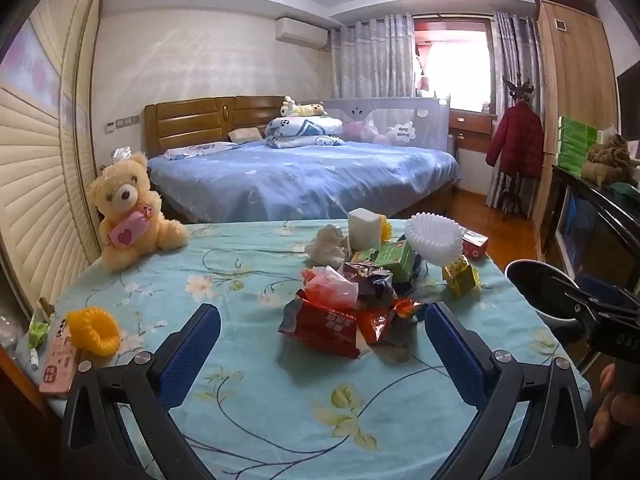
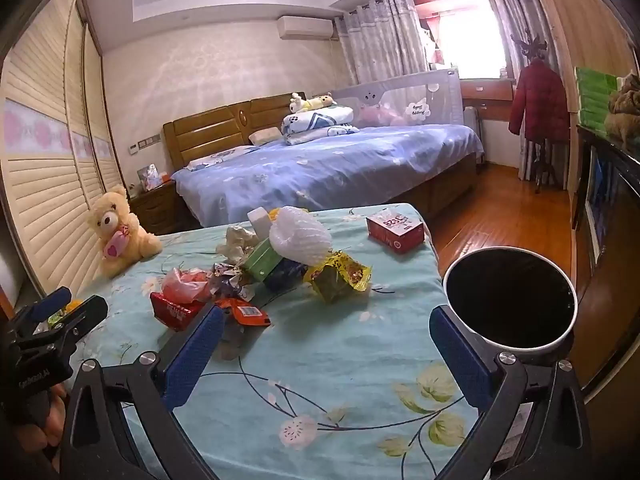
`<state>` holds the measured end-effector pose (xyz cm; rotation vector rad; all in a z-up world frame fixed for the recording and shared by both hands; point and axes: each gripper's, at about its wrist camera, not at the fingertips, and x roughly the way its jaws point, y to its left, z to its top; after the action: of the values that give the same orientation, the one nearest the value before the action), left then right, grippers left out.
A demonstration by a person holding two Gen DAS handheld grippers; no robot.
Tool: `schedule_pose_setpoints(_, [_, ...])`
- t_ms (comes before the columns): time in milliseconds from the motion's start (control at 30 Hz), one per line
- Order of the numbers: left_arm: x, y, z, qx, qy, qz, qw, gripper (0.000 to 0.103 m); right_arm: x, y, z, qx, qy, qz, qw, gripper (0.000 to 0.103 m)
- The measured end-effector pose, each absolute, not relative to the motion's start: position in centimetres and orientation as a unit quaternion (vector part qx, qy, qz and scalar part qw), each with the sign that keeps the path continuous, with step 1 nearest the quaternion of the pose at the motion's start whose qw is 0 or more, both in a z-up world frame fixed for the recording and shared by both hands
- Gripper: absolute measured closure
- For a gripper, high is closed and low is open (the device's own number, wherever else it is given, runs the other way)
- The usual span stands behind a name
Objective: Collect trash
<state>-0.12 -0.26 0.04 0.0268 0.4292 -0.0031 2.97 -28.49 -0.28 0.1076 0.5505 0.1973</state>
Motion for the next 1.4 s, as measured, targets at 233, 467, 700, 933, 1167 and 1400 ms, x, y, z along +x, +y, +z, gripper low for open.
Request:
schedule_pose_setpoints(233, [-0.6,0.2,0.0,-0.010,0.223,-0.012,0.975,0.001,2.9,-28.2,-0.3,0.050,0.281,0.100,0.953,0.000])
schedule_pose_setpoints(467, [0.1,0.6,-0.3,-0.008,0.231,-0.006,0.973,0.001,3.0,-28.2,-0.4,0.051,0.280,0.103,0.953,0.000])
schedule_pose_setpoints(700, [0.1,0.8,-0.4,-0.012,0.231,-0.006,0.973,0.001,2.9,-27.8,-0.1,0.051,0.280,0.109,0.952,0.000])
schedule_pose_setpoints(933, [0.1,0.9,-0.3,-0.014,0.231,-0.008,0.973,0.001,2.9,-27.4,-0.1,0.052,0.279,0.113,0.952,0.000])
schedule_pose_setpoints(1167, [0.1,0.8,-0.4,-0.013,0.229,-0.009,0.973,0.001,2.8,-27.3,-0.1,0.051,0.279,0.115,0.952,0.000])
schedule_pose_setpoints(1400, [0.0,0.8,-0.4,-0.012,0.229,-0.011,0.973,0.001,2.7,-27.0,-0.1,0.052,0.279,0.118,0.951,0.000])
